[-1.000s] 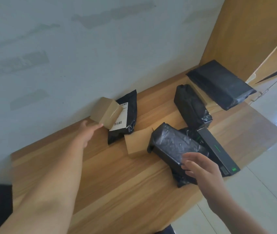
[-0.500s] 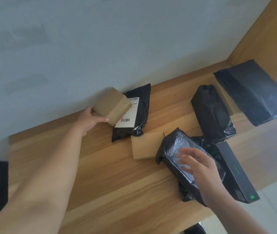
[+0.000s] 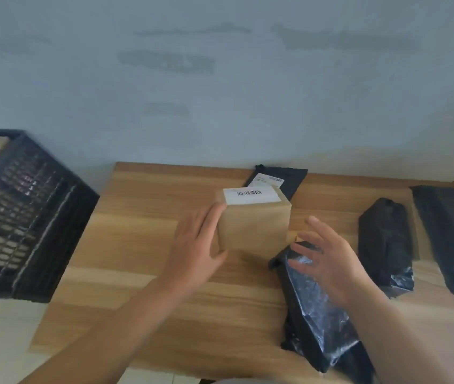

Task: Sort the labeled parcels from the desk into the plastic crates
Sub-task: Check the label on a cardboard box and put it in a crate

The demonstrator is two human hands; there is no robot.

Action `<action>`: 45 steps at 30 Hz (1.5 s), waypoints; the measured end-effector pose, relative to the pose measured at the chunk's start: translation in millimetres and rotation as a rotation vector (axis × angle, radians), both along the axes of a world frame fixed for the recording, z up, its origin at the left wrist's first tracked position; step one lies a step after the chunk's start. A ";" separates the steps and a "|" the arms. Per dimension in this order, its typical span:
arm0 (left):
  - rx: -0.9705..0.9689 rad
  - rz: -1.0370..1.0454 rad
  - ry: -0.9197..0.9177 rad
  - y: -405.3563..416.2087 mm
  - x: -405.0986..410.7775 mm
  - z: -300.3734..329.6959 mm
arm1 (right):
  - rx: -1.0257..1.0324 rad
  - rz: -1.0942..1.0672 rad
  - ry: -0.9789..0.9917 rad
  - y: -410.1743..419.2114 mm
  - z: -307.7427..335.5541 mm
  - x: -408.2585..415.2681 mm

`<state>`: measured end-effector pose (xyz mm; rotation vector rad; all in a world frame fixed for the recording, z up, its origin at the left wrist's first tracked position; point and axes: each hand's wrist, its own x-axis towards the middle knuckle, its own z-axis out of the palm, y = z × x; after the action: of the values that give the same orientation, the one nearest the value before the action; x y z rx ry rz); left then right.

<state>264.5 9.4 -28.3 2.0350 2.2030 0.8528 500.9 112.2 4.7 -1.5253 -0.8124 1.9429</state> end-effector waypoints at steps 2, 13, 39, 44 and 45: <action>0.106 0.009 0.070 -25.4 19.6 2.9 | -0.006 0.128 0.044 2.0 7.4 9.3; 0.285 -0.016 0.292 -81.7 96.9 6.2 | 0.027 0.600 0.273 -11.2 13.3 85.1; -0.125 0.383 -1.652 -131.5 241.0 85.7 | 1.107 0.915 0.153 -43.9 36.3 226.9; 0.101 0.295 -1.422 -129.9 253.0 114.4 | 0.876 0.591 0.277 -50.1 68.0 223.2; 0.124 0.264 -1.359 -129.8 254.4 119.2 | 0.850 0.558 0.290 -50.3 71.3 222.2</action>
<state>518.9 -120.4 90.9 0.6249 1.5286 1.6855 723.1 61.9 75.9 -0.5283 -1.7573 1.7137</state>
